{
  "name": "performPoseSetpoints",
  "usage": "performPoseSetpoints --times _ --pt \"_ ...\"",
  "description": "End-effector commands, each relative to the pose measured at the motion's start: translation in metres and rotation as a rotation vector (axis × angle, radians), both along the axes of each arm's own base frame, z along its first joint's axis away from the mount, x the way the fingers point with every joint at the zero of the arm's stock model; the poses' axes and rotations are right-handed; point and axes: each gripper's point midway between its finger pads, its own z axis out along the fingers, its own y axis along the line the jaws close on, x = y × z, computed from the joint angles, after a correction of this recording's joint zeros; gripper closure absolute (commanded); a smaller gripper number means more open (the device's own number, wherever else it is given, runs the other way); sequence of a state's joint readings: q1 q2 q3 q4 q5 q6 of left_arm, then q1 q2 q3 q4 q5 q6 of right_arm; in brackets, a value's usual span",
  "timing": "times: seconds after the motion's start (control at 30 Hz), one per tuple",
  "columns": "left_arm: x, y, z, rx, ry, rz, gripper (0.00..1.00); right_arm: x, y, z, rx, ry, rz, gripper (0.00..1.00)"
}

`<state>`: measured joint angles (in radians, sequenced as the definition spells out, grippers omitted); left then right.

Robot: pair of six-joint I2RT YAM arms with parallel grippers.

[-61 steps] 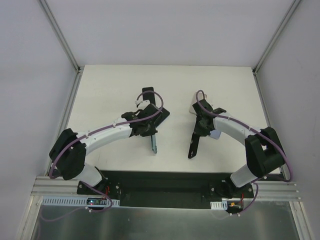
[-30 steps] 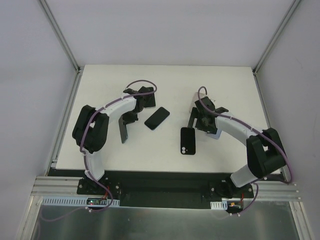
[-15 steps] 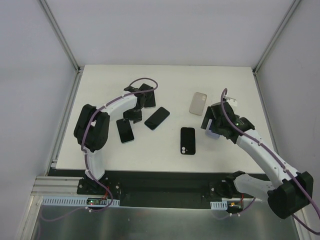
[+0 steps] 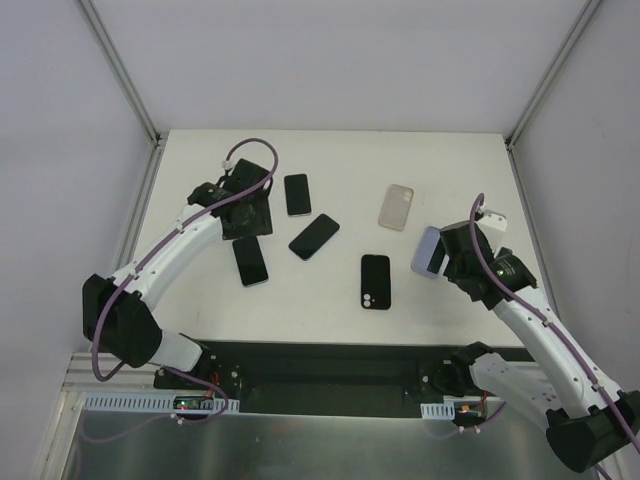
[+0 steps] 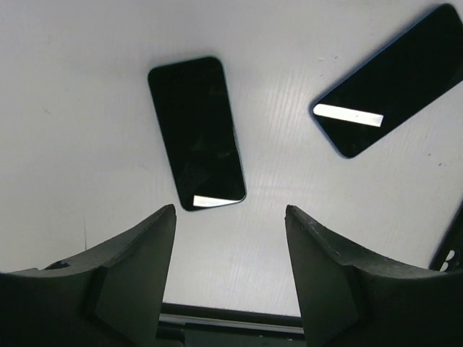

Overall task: Take the phone out of the phone case
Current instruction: Reset both arms

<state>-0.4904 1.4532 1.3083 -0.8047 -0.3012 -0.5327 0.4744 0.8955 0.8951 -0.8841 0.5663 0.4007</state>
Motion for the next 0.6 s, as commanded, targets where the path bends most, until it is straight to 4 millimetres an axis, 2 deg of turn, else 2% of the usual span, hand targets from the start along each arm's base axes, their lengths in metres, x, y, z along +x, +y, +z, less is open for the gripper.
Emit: performPoseSetpoints --times 0.0,0.03,0.1,0.13,0.27,0.57 --pt "-0.018 0.021 -0.002 -0.093 0.026 0.027 0.37 -0.016 -0.025 0.003 -0.057 -0.021 -0.094 0.04" --pt "-0.023 0.027 -0.007 -0.103 0.038 0.044 0.36 -0.017 -0.027 0.003 -0.06 -0.027 -0.099 0.04" --pt "-0.029 0.035 -0.003 -0.13 0.02 0.056 0.32 -0.019 -0.03 0.006 -0.058 -0.041 -0.118 0.04" --pt "-0.031 0.046 -0.007 -0.127 0.029 0.087 0.32 -0.02 -0.034 0.008 -0.069 -0.052 -0.135 0.04" --pt "-0.039 0.062 -0.007 -0.158 0.018 0.137 0.31 -0.026 -0.042 0.009 -0.076 -0.078 -0.176 0.04" --pt "-0.043 0.067 -0.017 -0.18 0.048 0.159 0.32 -0.03 -0.044 0.007 -0.062 -0.084 -0.198 0.04"
